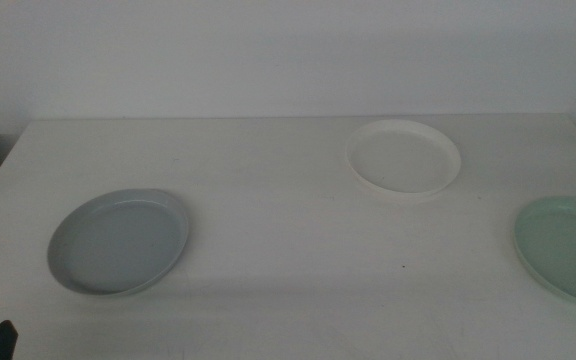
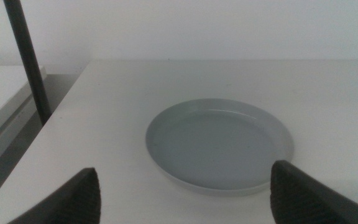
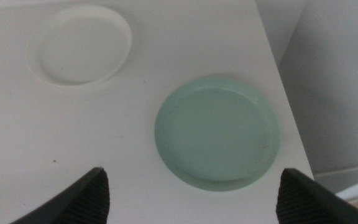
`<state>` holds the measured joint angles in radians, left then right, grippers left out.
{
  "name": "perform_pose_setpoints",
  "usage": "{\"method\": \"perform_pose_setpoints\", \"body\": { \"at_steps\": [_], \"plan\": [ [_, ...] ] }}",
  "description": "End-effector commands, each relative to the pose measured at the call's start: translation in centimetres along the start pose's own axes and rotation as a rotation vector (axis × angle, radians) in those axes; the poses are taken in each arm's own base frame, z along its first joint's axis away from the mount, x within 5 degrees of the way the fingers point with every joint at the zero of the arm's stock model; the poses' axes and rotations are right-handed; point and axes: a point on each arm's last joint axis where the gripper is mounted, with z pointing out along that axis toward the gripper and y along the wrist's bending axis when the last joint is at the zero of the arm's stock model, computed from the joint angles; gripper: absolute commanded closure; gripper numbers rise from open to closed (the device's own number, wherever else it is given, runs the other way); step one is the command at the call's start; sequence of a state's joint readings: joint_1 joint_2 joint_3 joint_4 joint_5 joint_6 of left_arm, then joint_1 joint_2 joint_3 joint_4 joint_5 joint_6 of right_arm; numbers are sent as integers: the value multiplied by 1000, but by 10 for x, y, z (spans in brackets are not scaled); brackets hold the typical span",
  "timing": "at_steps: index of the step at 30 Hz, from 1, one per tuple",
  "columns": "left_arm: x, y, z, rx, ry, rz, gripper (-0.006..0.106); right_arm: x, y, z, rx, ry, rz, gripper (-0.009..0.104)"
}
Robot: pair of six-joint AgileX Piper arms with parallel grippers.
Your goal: Stack the three bowls on top of each other.
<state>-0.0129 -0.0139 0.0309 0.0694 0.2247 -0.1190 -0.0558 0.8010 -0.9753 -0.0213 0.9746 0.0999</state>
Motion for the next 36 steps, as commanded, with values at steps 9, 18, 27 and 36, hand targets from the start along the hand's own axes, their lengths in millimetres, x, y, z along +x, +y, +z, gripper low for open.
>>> {"method": "perform_pose_setpoints", "body": {
  "at_steps": [9, 18, 27, 36],
  "plan": [
    [-9, -1, -1, 16, -82, -14, -5, -45, 5, 38, -7, 68, 2, 1],
    [-9, -1, -1, 16, -82, -14, -5, -72, -34, 83, 76, 224, 166, 1],
    [-9, -1, -1, 16, -82, -14, -5, -62, -72, 146, 189, 432, 192, 1],
    [-9, -1, -1, 16, -82, -14, -5, -37, -110, 222, 183, 564, 191, 4]
  ]
}}
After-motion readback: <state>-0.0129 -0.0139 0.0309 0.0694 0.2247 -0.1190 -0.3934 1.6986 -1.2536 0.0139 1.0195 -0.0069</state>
